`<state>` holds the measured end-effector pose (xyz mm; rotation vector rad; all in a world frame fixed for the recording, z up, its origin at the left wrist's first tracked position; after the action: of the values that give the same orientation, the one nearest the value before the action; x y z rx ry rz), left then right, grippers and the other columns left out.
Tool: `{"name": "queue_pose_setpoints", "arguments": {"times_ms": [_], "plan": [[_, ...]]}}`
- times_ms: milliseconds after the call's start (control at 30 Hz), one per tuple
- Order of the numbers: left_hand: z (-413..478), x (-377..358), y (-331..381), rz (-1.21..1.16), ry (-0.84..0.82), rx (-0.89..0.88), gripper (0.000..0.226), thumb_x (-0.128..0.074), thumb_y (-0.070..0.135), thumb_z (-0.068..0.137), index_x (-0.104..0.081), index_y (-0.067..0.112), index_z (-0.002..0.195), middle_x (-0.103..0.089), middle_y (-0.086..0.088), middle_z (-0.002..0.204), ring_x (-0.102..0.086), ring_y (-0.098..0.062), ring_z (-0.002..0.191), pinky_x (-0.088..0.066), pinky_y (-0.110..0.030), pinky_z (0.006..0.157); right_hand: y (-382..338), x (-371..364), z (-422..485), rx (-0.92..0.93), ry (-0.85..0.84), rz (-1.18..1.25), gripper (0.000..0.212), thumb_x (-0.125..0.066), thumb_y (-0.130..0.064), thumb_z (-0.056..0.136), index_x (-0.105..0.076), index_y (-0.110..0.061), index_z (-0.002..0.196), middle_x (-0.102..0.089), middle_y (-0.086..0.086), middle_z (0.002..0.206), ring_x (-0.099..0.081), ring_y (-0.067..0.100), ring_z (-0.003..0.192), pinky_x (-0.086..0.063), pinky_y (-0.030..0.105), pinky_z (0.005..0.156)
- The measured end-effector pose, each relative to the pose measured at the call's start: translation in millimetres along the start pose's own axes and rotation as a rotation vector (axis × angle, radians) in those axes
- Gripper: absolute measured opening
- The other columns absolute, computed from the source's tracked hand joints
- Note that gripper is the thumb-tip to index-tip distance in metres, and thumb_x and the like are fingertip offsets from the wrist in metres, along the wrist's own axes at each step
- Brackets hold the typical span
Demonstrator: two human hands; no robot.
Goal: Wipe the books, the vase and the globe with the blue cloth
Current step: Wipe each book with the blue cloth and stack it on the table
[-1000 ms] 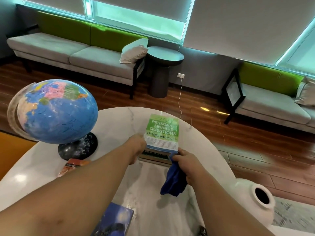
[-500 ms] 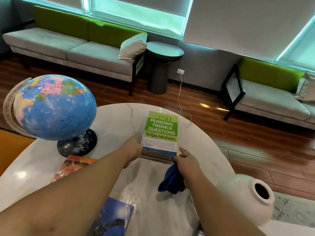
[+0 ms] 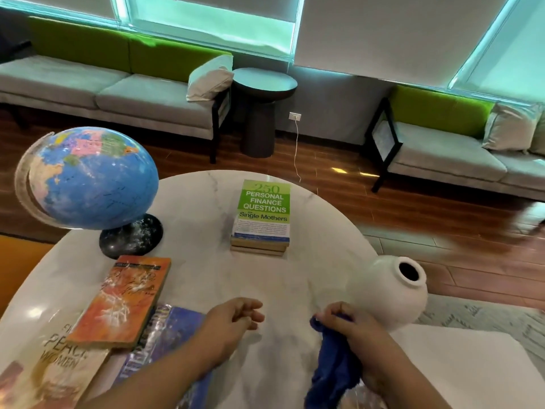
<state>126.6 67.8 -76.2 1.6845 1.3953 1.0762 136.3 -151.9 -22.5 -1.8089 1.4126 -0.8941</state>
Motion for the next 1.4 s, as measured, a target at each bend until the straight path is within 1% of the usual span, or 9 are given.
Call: {"name": "queue_pose_setpoints", "arguments": {"times_ms": [167, 333, 467, 667, 867, 1033, 1133, 1300, 1400], "plan": [[-24.3, -44.4, -16.7, 0.124, -0.189, 0.05, 0.028, -0.044, -0.004, 0.094, -0.06, 0.017, 0.105, -0.068, -0.002, 0.096, -0.063, -0.004, 0.076, -0.043, -0.007, 0.062, 17.6, 53.9, -26.2, -0.056, 0.093, -0.276, 0.011, -0.075, -0.002, 0.069, -0.071, -0.012, 0.073, -0.071, 0.013, 0.082, -0.065, 0.028, 0.082, -0.052, 0.038, 0.079], [-41.3, -76.1, -24.8, 0.255, -0.287, 0.108, 0.022, -0.052, 0.006, 0.095, -0.061, 0.012, 0.114, -0.068, 0.0, 0.103, -0.061, -0.002, 0.079, -0.041, -0.004, 0.059, 45.8, 109.3, -57.3, -0.138, 0.254, -0.45, 0.005, -0.071, -0.008, 0.073, -0.072, -0.007, 0.078, -0.07, 0.017, 0.083, -0.063, 0.027, 0.075, -0.049, 0.03, 0.065], [-53.0, -95.4, -30.3, 0.358, -0.349, 0.131, 0.031, -0.057, 0.012, 0.092, -0.061, 0.016, 0.123, -0.065, 0.003, 0.118, -0.062, -0.005, 0.093, -0.043, -0.008, 0.068, 85.5, 130.8, -64.6, -0.304, 0.212, -0.622, 0.014, -0.065, -0.013, 0.08, -0.071, -0.003, 0.089, -0.07, 0.013, 0.092, -0.063, 0.023, 0.081, -0.053, 0.034, 0.077], [-70.0, -111.0, -49.7, 0.385, -0.433, 0.194, 0.048, -0.05, 0.008, 0.094, -0.042, 0.015, 0.141, -0.053, 0.001, 0.136, -0.054, -0.008, 0.11, -0.041, -0.006, 0.067, 124.9, 107.1, -72.5, -0.398, 0.058, -0.681, 0.025, -0.064, -0.01, 0.079, -0.073, -0.003, 0.102, -0.069, 0.01, 0.104, -0.055, 0.01, 0.077, -0.039, 0.007, 0.054], [-72.6, -97.0, -60.5, 0.388, -0.419, 0.18, 0.036, -0.05, 0.008, 0.093, -0.05, 0.03, 0.122, -0.058, 0.02, 0.113, -0.055, 0.001, 0.108, -0.044, -0.009, 0.085, 129.6, 77.2, -57.9, -0.321, 0.121, -0.469, 0.022, -0.073, -0.007, 0.063, -0.073, 0.001, 0.083, -0.071, 0.018, 0.084, -0.058, 0.018, 0.072, -0.044, 0.024, 0.064], [-63.7, -49.5, -53.8, 0.417, -0.231, 0.142, 0.06, -0.052, 0.02, 0.08, -0.046, 0.02, 0.14, -0.053, 0.004, 0.138, -0.053, -0.013, 0.122, -0.04, -0.03, 0.107, 103.7, 26.5, -40.0, -0.226, -0.009, -0.353, 0.014, -0.07, -0.007, 0.078, -0.074, -0.014, 0.089, -0.073, 0.006, 0.081, -0.066, 0.015, 0.07, -0.049, 0.018, 0.056], [-64.0, -29.5, -38.0, 0.496, -0.15, 0.1, 0.055, -0.049, 0.011, 0.094, -0.034, 0.018, 0.146, -0.044, 0.003, 0.145, -0.046, -0.015, 0.129, -0.036, -0.016, 0.095, 86.3, 10.8, -30.8, -0.12, -0.034, -0.384, 0.019, -0.07, -0.019, 0.083, -0.066, -0.026, 0.1, -0.067, -0.003, 0.09, -0.062, 0.009, 0.079, -0.049, 0.015, 0.066], [-64.7, -18.8, -34.1, 0.774, -0.103, -0.014, 0.067, -0.06, 0.023, 0.09, -0.027, 0.022, 0.149, -0.04, 0.002, 0.146, -0.047, -0.016, 0.125, -0.034, -0.019, 0.098, 56.9, 26.3, -21.4, 0.133, 0.212, -0.541, 0.012, -0.058, -0.027, 0.091, -0.06, -0.023, 0.102, -0.06, 0.002, 0.105, -0.056, 0.018, 0.094, -0.048, 0.035, 0.089], [-64.7, -30.3, -31.3, 0.827, -0.138, -0.083, 0.077, -0.069, 0.028, 0.084, -0.028, 0.022, 0.148, -0.035, 0.004, 0.145, -0.045, -0.015, 0.125, -0.035, -0.021, 0.099, 53.7, 4.4, -24.7, 0.33, 0.195, -0.759, 0.023, -0.053, -0.02, 0.093, -0.06, -0.021, 0.115, -0.053, -0.001, 0.114, -0.051, 0.011, 0.096, -0.037, 0.018, 0.083]]}}
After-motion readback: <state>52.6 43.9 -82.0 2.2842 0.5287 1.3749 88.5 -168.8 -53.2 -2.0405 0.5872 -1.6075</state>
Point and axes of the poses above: each hand's wrist, its own z-axis towards the middle knuckle, its own x-axis out of the back of the hand, y = z × x, the point moved 9 cm from there along z, towards the middle knuckle
